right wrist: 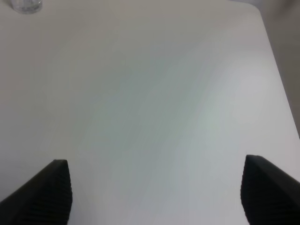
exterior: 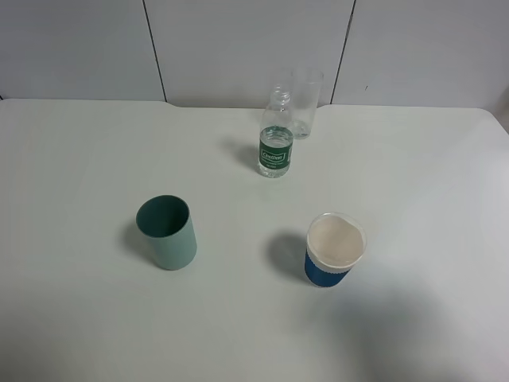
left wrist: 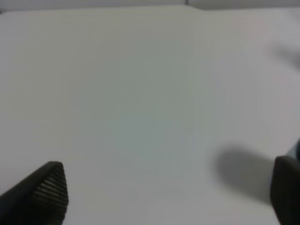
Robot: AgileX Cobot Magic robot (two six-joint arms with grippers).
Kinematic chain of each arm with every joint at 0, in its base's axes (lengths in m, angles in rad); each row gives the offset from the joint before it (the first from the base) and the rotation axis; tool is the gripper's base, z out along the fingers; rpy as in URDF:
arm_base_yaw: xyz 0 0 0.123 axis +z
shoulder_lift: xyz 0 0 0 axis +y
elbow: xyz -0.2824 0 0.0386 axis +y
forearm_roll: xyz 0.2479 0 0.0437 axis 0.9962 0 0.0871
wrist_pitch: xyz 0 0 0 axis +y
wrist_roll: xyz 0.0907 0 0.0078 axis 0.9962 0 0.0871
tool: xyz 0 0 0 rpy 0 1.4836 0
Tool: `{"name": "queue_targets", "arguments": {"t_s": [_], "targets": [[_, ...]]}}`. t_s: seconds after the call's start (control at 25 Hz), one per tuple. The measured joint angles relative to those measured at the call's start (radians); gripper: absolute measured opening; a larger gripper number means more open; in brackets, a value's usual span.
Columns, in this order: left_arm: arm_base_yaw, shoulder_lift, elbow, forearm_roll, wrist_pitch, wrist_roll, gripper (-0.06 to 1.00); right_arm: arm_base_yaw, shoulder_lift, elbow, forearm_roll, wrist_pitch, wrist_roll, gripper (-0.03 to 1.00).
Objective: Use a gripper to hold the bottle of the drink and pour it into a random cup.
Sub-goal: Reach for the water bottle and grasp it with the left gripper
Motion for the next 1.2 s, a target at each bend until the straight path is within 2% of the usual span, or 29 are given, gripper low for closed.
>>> {"name": "queue_targets", "arguments": {"t_s": [0.24, 0.64, 0.88, 1.2], "targets": [[-0.081, 0.199, 0.000, 0.003, -0.121, 0.006, 0.85, 0.000, 0.000, 0.000, 0.000, 0.000, 0.000, 0.74], [-0.179, 0.476, 0.000, 0.028, -0.388, 0.088, 0.85, 0.000, 0.000, 0.000, 0.000, 0.000, 0.000, 0.74], [-0.268, 0.635, 0.000, 0.072, -0.509, 0.098, 0.85, 0.000, 0.000, 0.000, 0.000, 0.000, 0.000, 0.74], [-0.300, 0.789, 0.000, 0.158, -0.642, 0.093, 0.85, 0.000, 0.000, 0.000, 0.000, 0.000, 0.000, 0.74]]}}
